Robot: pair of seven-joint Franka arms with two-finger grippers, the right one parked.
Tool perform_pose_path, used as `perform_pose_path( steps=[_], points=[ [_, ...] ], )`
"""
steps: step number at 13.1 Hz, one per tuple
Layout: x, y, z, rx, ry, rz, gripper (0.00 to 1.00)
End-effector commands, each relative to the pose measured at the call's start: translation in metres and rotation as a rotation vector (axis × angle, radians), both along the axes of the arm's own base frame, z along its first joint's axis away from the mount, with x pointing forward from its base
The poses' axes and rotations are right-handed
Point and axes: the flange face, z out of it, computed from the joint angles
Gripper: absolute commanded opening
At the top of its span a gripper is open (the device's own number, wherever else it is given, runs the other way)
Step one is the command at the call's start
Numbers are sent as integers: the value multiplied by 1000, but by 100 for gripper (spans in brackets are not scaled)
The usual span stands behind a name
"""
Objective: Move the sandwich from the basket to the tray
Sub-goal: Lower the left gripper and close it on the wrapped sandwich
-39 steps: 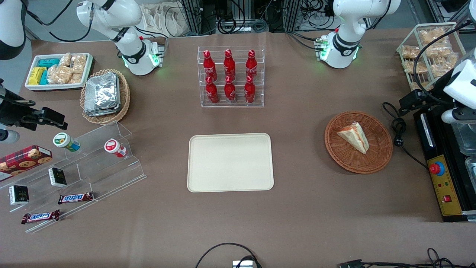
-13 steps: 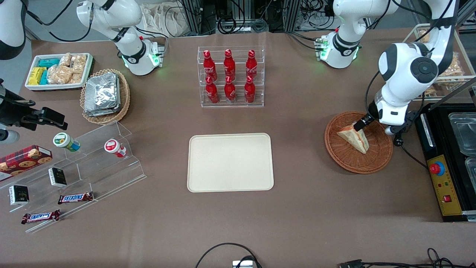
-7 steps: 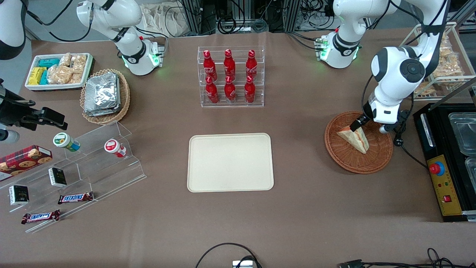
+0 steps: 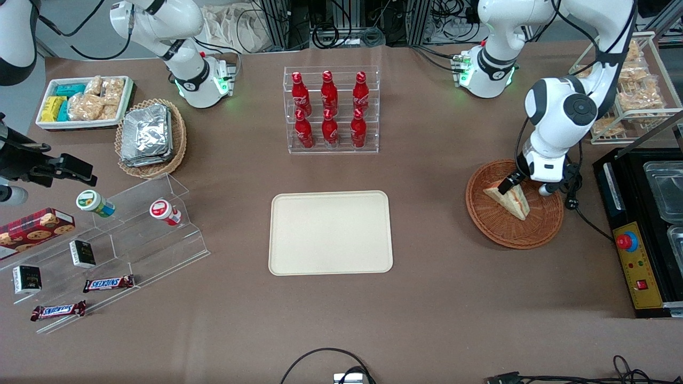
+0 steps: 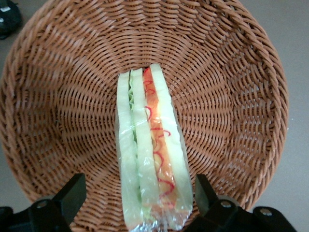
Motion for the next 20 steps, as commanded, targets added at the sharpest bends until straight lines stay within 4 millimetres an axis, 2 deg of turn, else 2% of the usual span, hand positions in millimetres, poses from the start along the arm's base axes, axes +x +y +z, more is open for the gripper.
perform_pose_path(
  steps=[1, 2, 4, 5, 6, 10, 13, 16, 17, 20],
  points=[
    [-6, -1, -18, -7, -21, 31, 91],
    [-5, -1, -18, -7, -21, 33, 78],
    [-5, -1, -18, -8, -21, 46, 38],
    [-4, -2, -17, -9, -24, 52, 25],
    [-4, -4, -15, -11, -23, 63, 20],
    [1, -16, 8, -11, -29, 62, 19],
    [6, -28, 42, 3, -15, 18, 19],
    [8, -53, 70, 28, 15, -116, 19],
    [7, -56, 77, 33, 8, -156, 19],
    [3, -71, 86, 51, 7, -297, 19]
  ],
)
